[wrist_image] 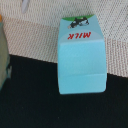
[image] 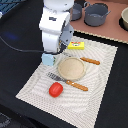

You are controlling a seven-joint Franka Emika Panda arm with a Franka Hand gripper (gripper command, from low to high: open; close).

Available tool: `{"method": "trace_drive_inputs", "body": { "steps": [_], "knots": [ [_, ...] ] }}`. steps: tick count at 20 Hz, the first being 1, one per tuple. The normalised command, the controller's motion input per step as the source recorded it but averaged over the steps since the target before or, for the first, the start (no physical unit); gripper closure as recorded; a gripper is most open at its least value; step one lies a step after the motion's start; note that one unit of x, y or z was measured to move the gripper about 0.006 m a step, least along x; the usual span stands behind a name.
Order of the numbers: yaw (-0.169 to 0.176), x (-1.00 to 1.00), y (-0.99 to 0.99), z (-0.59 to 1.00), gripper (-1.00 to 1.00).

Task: Interact with the objects in diverse but meaningful ways.

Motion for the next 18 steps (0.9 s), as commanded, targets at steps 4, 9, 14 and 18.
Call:
{"method": "trace_drive_inputs", "body": {
  "steps": [4,9,14,18],
  "knots": [
    [0.010,-0.42,-0.12,-0.29,-1.00],
    [0.007,-0.49,-0.11,-0.33,-1.00],
    [0.006,-0.47,-0.07,-0.33,-1.00],
    [0.028,-0.45,0.00,-0.33,-1.00]
  ]
}}
